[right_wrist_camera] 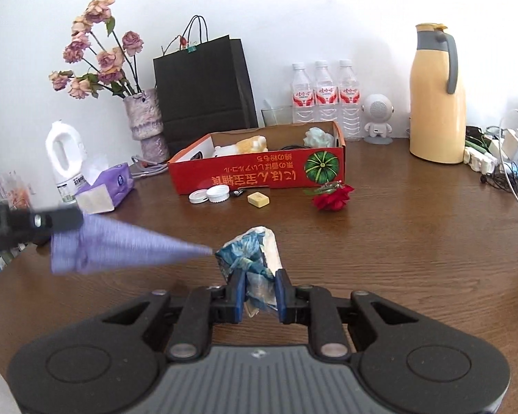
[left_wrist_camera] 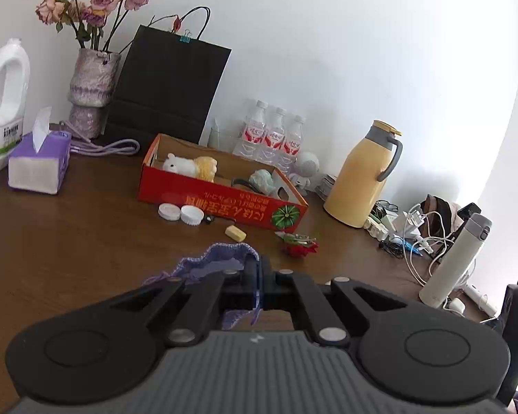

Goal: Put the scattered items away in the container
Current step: 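Grasp the purple pouch with the left gripper while the right grasps the blue wrapper, then carry the pouch and wrapper into the box and open both grippers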

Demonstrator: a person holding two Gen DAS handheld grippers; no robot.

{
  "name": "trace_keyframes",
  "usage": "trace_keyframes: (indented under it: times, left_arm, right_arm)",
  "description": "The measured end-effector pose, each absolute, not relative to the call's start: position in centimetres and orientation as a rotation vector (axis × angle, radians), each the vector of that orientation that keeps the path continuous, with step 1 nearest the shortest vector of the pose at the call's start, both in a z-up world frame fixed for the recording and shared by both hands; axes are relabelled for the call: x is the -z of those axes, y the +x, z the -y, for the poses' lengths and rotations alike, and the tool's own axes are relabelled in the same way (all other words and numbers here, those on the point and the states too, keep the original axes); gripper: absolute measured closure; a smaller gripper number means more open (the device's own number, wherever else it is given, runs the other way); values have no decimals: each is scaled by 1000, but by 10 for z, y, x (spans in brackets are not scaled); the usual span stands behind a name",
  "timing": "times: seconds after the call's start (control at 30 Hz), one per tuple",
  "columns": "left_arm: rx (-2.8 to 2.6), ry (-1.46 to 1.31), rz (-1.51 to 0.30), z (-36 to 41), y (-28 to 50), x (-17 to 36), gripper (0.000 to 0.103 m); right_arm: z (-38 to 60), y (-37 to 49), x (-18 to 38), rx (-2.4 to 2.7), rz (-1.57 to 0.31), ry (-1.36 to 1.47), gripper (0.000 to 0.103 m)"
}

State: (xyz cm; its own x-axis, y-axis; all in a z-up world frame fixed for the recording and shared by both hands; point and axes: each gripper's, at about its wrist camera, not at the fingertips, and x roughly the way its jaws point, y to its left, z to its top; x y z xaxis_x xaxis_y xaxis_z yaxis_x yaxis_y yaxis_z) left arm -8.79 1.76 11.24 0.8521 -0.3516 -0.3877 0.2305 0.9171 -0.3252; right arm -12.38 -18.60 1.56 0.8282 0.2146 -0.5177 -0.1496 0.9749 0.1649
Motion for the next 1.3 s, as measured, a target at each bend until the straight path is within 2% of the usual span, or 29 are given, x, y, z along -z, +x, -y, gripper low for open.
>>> trace_keyframes:
  times: [0.2,0.37,0.57,0.77,0.9,1.07,1.1,1.17,1.2,1.23,1.3]
  left_arm:
    - [302,-201,-325,-8,-28,-156,101]
    - [324,-155,-294,5,62,-186,101]
    - [267,-117,-380,25,177,-182,101]
    - [224,-54,-493,48,253,-144,101]
    - [241,-69,-622,62,292,-115,101]
    - [354,-63,-827,80,321,-90,95]
    - [372,-66,-836,78,321,-93,92]
    - [383,-55,-861,70,322,-103,70]
    - [386,-41,-879,66,324,-107,50]
    - [383,-14,-897,63,325,-109,40]
    - [356,55,-942,56,330,-110,32]
  right_arm:
    - [191,-79,-43,-199,-513,83,86]
    - [208,-3,-72,-173,-468,70,86]
    - [216,109,-93,-173,-535,85,86]
    - [215,202,-104,-169,-651,105,86]
    - [213,256,-90,-153,-786,89,86]
    - [222,312,-59,-108,-969,111,84]
    - [221,320,-53,-97,-1001,99,81]
    - [218,329,-41,-86,-1062,69,78]
    - [215,332,-37,-90,-1089,55,77]
    - [214,336,-35,-96,-1114,50,76]
    - [215,343,-33,-97,-1147,59,68]
